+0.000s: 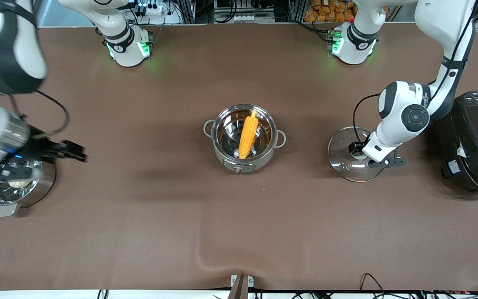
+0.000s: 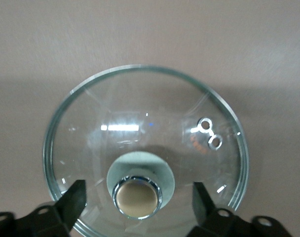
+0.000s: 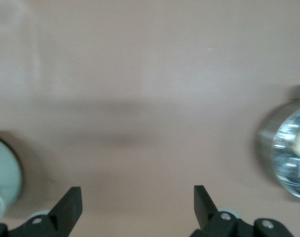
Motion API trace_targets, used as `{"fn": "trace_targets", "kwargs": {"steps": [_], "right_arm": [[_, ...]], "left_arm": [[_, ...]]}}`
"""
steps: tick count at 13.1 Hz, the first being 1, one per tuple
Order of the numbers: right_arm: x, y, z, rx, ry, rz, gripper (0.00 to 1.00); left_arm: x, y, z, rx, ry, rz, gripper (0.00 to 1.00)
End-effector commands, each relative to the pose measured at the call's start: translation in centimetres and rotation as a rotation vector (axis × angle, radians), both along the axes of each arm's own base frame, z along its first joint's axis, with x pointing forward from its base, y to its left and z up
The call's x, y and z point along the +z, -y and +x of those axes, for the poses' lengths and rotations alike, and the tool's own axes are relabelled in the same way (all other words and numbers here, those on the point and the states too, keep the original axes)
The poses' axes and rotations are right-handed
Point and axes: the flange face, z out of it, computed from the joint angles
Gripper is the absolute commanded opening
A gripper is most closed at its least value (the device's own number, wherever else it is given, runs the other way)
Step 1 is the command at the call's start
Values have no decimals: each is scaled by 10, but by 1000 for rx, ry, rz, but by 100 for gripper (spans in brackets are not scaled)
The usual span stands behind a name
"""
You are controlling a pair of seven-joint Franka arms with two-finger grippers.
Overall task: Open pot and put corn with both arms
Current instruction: 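Set the glass lid on the table and open the left gripper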
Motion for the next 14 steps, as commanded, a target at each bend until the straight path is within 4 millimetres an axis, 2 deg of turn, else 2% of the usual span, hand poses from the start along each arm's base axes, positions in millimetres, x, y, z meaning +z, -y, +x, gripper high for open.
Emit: {"fn": "trace_targets", "kwargs": {"steps": [1,2,4,6,8,9,10,11,12,14], "right_arm": [[37,24,-21,30,-62,-58,100],[58,32,-37,30,-66,-52,100],[104,29,-76,48,-57,-46,100],[117,30,-80,43,-15,-43,100],[122,31,-83,33,-3,-44,100],[116,32,-80,33,-9,-47,100],[99,38,-72,28,-22,-61,100],[87,61,-72,0,-32,-52,100],[89,74,-75,-15,-34,-43,100],[91,78,-78,-11,-37,-42,100]], "left_arm": [[67,-4,20,2,77,9,100],[103,-3,34,14,79,16,100],[175,-1,58,32,41,32,100],[237,2,67,35,35,38,100],[276,-1,67,34,47,42,100],[290,-4,65,30,30,43,100],[309,-5,63,11,23,39,100],[323,-4,59,-13,5,38,100],[324,-1,54,-19,-26,29,100],[343,-2,36,-12,-46,-38,100]]}}
